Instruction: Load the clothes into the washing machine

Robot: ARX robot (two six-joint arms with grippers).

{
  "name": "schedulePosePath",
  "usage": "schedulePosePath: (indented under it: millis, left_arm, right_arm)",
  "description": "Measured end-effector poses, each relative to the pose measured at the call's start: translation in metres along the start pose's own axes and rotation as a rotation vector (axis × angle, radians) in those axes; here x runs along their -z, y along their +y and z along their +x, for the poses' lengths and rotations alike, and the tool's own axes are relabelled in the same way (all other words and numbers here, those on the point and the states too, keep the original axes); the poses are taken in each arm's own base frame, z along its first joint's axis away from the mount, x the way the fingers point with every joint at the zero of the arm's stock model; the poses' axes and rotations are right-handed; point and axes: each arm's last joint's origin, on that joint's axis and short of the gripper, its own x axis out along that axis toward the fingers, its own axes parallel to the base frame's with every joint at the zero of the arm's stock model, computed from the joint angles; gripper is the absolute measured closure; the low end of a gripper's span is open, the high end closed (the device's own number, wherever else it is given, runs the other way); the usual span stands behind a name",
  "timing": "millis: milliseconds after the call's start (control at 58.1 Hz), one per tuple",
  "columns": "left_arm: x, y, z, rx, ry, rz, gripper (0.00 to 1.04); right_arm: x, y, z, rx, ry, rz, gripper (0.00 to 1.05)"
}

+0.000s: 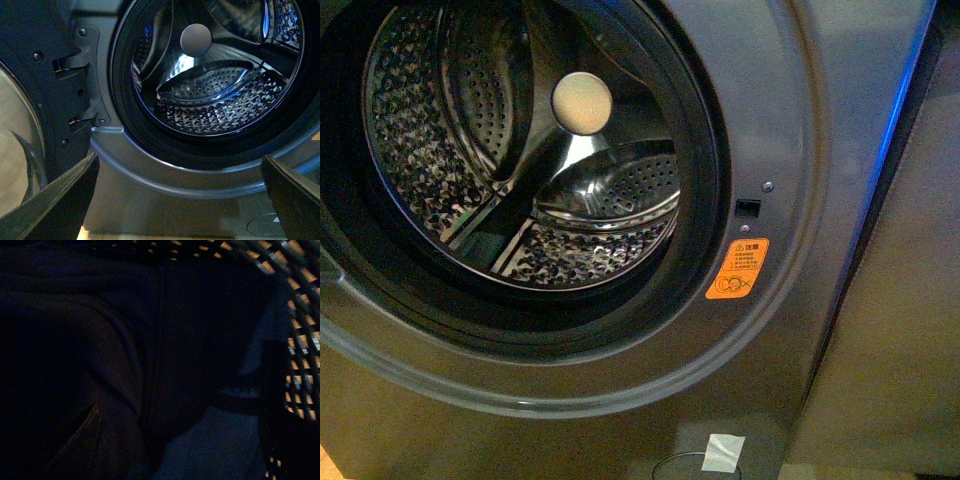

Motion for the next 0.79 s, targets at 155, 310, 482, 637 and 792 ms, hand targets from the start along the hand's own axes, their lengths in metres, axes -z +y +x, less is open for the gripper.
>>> schedulePosePath:
  millis: [155,310,482,637,792]
  left_arm:
    - [0.0,0.0,0.0,0.0,0.0,0.0,0.07]
    - [0.0,0.0,0.0,0.0,0.0,0.0,0.07]
    - [0.0,0.0,0.0,0.0,0.0,0.0,0.07]
    - [0.0,0.0,0.0,0.0,0.0,0.0,0.07]
    - [0.0,0.0,0.0,0.0,0.0,0.0,0.07]
  right_arm:
    - [0.011,0.002,0.022,-0.027,0.008,0.031,0.07]
    - [0.024,0.005,0.037,-0.044,0.024,0.052,0.07]
    - [0.037,0.011,0.048,-0.086,0.034,0.093,0.07]
    - [0.046,0.013,0.054,-0.101,0.056,0.117,0.07]
    - [0.054,0.012,0.058,-0.1,0.066,0.103,0.07]
